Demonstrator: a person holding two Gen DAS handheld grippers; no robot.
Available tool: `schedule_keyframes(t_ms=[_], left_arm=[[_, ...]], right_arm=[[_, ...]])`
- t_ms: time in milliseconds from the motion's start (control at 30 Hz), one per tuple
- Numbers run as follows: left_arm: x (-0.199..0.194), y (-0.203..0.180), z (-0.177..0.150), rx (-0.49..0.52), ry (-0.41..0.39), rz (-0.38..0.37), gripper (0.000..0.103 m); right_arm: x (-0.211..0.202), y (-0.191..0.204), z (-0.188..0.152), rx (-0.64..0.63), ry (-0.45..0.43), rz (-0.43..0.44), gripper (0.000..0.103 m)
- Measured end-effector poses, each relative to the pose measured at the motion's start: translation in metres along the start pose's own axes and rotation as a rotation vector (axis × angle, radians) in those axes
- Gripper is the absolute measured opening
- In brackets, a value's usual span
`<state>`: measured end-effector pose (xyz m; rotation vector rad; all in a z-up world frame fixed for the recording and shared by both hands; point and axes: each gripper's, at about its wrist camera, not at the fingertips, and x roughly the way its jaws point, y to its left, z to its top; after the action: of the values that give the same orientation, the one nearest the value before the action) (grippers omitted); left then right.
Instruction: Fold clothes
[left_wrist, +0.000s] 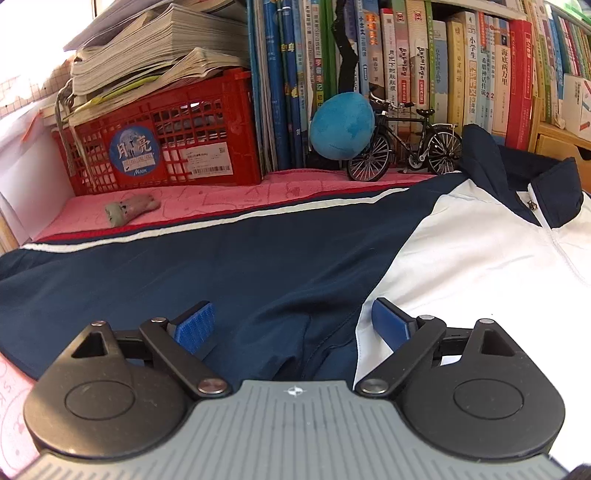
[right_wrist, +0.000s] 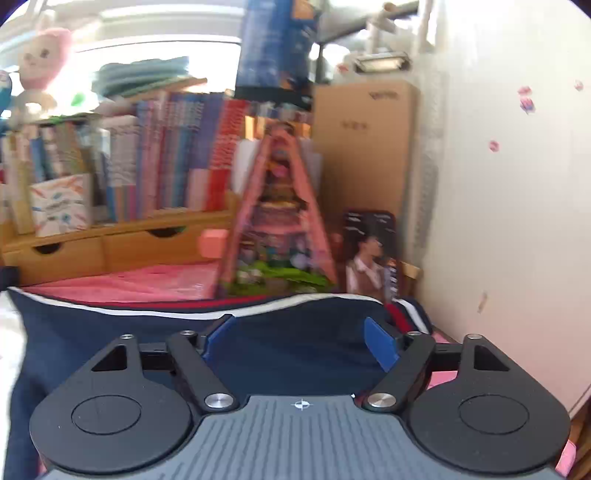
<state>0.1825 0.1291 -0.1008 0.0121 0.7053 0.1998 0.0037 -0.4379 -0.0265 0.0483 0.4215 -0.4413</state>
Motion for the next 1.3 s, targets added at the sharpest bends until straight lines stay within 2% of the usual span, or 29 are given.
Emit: schedule_keyframes(t_ms=[33, 100, 200, 267, 433, 633, 700, 733, 833, 967, 1033, 1133, 1233, 1300], left_arm=[[-0.007, 0.001, -0.003, -0.013, 0.018, -0.029, 0.093], [-0.034, 0.004, -0.016, -0.014, 0.021, -0.095, 0.092], [-0.089, 0.02, -0.045, -0.013, -0.036, -0.173, 0.092], [-0.129, 0.03, -0.068, -0.03, -0.076, -0.231, 0.092], [-0.182, 0.037, -0.125, -0.014, -0.081, -0.197, 0.092], [-0.196, 0.05, -0.163, 0.008, -0.067, -0.13, 0.095], [-0.197, 0.056, -0.165, 0.001, -0.058, -0.123, 0.097], [-0.197, 0.058, -0.164, -0.003, -0.055, -0.125, 0.097], [-0.2, 0.061, -0.165, 0.015, -0.043, -0.117, 0.097], [-0.205, 0.066, -0.161, 0.013, 0.027, -0.096, 0.097], [-0.212, 0.068, -0.157, 0.003, 0.079, -0.079, 0.097], [-0.226, 0.071, -0.145, -0.035, 0.167, -0.085, 0.097], [-0.243, 0.071, -0.136, -0.075, 0.181, -0.143, 0.097], [-0.25, 0.066, -0.133, -0.069, 0.181, -0.145, 0.097]], right_arm=[[-0.011, 0.003, 0.003, -0.018, -0.009, 0.053, 0.089], [-0.029, 0.011, 0.011, -0.061, -0.009, 0.173, 0.09], [-0.053, 0.025, 0.011, -0.09, 0.031, 0.304, 0.094], [-0.071, 0.045, 0.0, -0.122, 0.056, 0.365, 0.094], [-0.11, 0.105, -0.047, -0.259, 0.105, 0.499, 0.094], [-0.147, 0.17, -0.102, -0.446, 0.174, 0.651, 0.094], [-0.159, 0.192, -0.12, -0.508, 0.196, 0.701, 0.094], [-0.162, 0.197, -0.127, -0.527, 0.209, 0.707, 0.094], [-0.153, 0.18, -0.134, -0.498, 0.262, 0.619, 0.095], [-0.135, 0.13, -0.127, -0.327, 0.369, 0.497, 0.096], [-0.137, 0.112, -0.123, -0.293, 0.378, 0.443, 0.096], [-0.15, 0.1, -0.113, -0.314, 0.354, 0.359, 0.094], [-0.167, 0.101, -0.101, -0.334, 0.346, 0.399, 0.095], [-0.177, 0.107, -0.096, -0.339, 0.339, 0.424, 0.095]])
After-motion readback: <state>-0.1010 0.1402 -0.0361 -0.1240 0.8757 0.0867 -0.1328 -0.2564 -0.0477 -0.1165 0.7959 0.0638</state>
